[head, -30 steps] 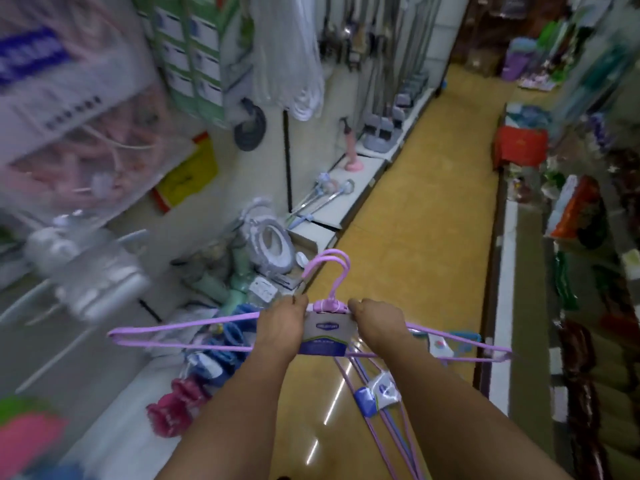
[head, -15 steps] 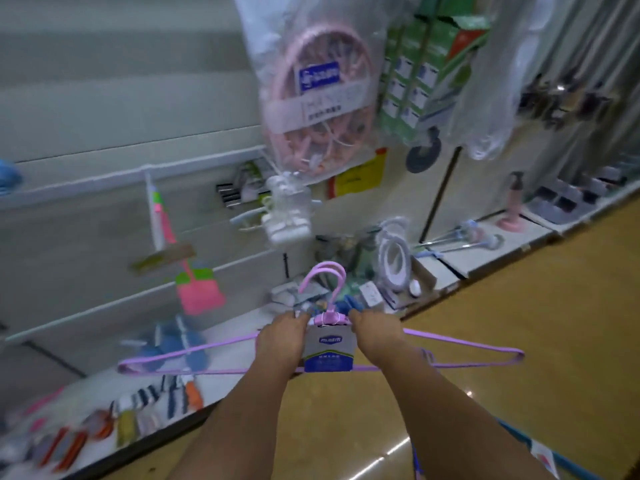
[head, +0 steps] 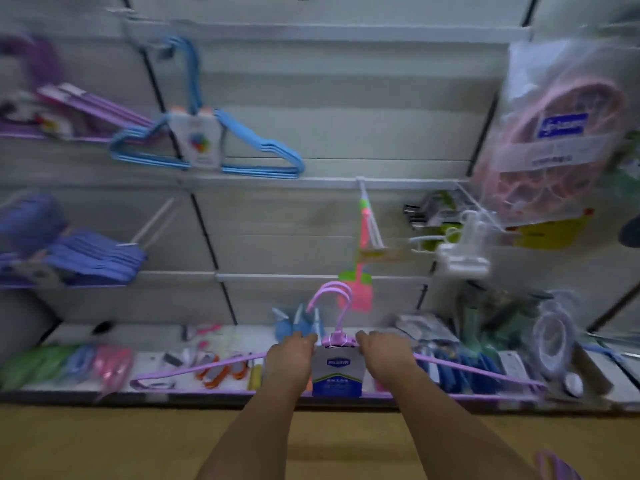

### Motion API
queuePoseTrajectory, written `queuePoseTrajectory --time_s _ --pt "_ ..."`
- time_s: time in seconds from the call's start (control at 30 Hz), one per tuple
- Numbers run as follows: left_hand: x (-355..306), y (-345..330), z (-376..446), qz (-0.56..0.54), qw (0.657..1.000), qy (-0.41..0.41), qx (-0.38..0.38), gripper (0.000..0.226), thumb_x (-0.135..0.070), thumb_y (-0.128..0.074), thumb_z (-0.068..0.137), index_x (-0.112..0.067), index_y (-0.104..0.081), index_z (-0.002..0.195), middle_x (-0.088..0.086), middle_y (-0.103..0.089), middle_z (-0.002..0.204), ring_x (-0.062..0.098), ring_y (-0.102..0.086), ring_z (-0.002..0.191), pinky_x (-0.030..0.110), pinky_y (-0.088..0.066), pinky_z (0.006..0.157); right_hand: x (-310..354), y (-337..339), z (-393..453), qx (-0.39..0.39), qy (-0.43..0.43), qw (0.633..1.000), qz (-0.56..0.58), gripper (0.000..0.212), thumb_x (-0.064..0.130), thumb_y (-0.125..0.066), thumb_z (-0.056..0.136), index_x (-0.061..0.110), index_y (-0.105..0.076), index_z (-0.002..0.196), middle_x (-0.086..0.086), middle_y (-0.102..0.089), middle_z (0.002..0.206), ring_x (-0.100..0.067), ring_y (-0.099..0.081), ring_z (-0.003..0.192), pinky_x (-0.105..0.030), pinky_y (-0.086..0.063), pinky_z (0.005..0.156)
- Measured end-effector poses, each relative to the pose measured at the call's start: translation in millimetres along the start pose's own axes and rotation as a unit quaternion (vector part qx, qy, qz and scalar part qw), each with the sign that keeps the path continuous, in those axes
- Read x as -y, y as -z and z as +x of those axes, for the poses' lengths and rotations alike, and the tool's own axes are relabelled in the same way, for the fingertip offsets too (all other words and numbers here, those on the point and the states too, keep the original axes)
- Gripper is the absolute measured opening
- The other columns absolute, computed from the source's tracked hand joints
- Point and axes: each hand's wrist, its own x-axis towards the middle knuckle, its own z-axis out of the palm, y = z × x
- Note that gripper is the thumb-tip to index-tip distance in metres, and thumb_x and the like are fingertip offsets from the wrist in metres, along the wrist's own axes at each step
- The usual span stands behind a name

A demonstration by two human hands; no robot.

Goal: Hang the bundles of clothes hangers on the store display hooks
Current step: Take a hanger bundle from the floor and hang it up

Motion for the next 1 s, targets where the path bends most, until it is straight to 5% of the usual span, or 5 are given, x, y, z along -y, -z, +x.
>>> queuePoseTrajectory --time_s 0.43,1.0 --pt "227 39 -23 -0.012 0.994 0.097 -0.046 0.035 -0.011 -0.042 0.095 -0.02 -0.049 0.128 0.008 -0.053 0.126 0.026 -0.054 0.111 0.038 -0.046 0.089 212 66 86 -0.015 0.073 0.997 -0.006 0.036 0.009 -0.038 0.1 0.013 -0.041 0.136 -0.012 -0.06 0.124 -0.029 -0.059 0.112 -0.038 -0.049 0.087" --pt "277 66 93 -0.034 0.991 0.106 -0.073 0.033 -0.007 -0.04 0.094 -0.018 -0.054 0.122 0.006 -0.057 0.117 0.026 -0.054 0.108 0.035 -0.041 0.088 216 92 214 0.006 0.052 0.999 0.012 0.031 0.01 -0.038 0.098 0.014 -0.046 0.127 -0.012 -0.062 0.121 -0.031 -0.059 0.111 -0.037 -0.047 0.086"
